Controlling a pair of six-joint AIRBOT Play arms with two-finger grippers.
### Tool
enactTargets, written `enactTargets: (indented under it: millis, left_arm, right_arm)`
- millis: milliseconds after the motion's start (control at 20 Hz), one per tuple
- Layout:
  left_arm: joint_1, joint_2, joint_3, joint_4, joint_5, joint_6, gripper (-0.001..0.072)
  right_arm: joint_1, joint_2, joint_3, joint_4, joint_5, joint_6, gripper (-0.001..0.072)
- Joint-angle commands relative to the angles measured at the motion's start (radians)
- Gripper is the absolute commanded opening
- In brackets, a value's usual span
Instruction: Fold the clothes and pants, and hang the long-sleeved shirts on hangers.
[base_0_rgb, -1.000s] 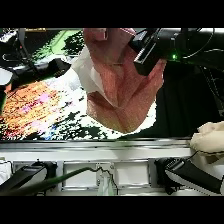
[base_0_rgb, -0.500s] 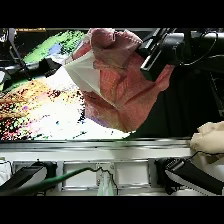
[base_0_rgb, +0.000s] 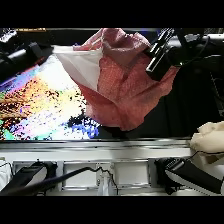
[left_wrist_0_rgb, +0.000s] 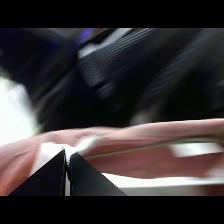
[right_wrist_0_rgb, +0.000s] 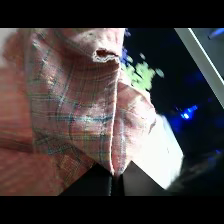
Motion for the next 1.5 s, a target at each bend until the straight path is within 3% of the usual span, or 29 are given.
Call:
enactTargets:
  millis: [0,150,250,350,400,550,650,750,850,1150,1450]
  left_arm:
    - [0.001,0.098,0.000,-0.233,-0.045,0.171,0.0014]
    - [-0.010,0.144,-0.001,-0.171,-0.207,0.188,0.0015]
    - [-0.043,0.142,-0.002,-0.115,-0.245,0.188,0.0040]
    - [-0.077,0.130,-0.003,-0.046,-0.247,0.186,0.0377]
    - [-0.088,0.122,-0.003,-0.034,-0.257,0.182,0.0495]
    - [-0.101,0.103,-0.003,-0.034,-0.332,0.179,0.0494]
    - [-0.109,0.098,-0.010,-0.022,-0.376,0.179,0.0470]
    - [-0.111,0.100,-0.034,-0.015,-0.396,0.177,0.0346]
    - [-0.111,0.100,-0.059,-0.015,-0.401,0.138,0.0346]
    - [-0.111,0.101,-0.068,-0.013,-0.417,0.137,0.0346]
    - [-0.113,0.101,-0.069,0.067,-0.418,0.134,0.0346]
  right_arm:
    - [0.000,-0.029,0.000,-0.081,-0.014,0.005,0.0018]
    - [0.000,-0.029,0.000,-0.143,-0.097,0.065,0.0018]
    - [0.000,-0.017,0.000,-0.147,-0.171,0.095,0.0018]
    - [0.000,-0.001,0.008,-0.151,-0.223,0.135,0.0018]
    - [0.000,0.005,0.014,-0.164,-0.235,0.141,0.0019]
    - [-0.014,0.015,0.043,-0.315,-0.239,0.207,0.0019]
    - [-0.074,0.018,0.067,-0.400,-0.243,0.304,0.0020]
    - [-0.171,0.018,0.086,-0.472,-0.245,0.416,0.0019]
    - [-0.297,0.019,0.098,-0.534,-0.244,0.528,0.0019]
    - [-0.627,0.072,0.153,-0.656,-0.190,0.834,0.0019]
    - [-0.859,0.105,0.216,-0.730,-0.166,0.870,0.0019]
